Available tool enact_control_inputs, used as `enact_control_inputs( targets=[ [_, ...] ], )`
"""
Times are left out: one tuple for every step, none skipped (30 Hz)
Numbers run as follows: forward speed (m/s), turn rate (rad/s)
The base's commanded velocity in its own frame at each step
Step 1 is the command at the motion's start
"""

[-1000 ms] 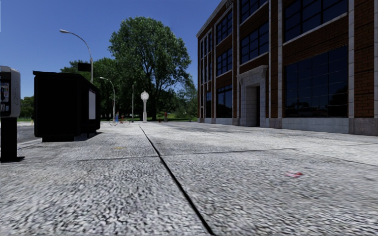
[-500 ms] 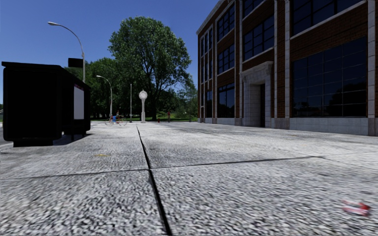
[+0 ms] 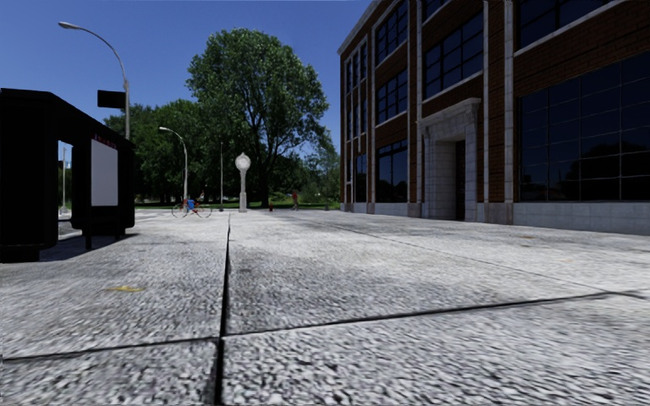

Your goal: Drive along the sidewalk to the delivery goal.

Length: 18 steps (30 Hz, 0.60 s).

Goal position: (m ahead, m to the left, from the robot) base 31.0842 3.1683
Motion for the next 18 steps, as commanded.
enact_control_inputs(
  targets=[
    [2.0, 0.0],
    [2.0, 0.0],
    [2.0, 0.0],
    [2.0, 0.0],
    [2.0, 0.0],
    [2.0, 0.0],
    [2.0, 0.0],
    [2.0, 0.0],
    [2.0, 0.0],
    [2.0, 0.0],
    [2.0, 0.0],
    [2.0, 0.0],
    [2.0, 0.0],
    [2.0, 0.0],
    [2.0, 0.0],
    [2.0, 0.0],
    [2.0, 0.0],
    [2.0, 0.0]
  ],
)
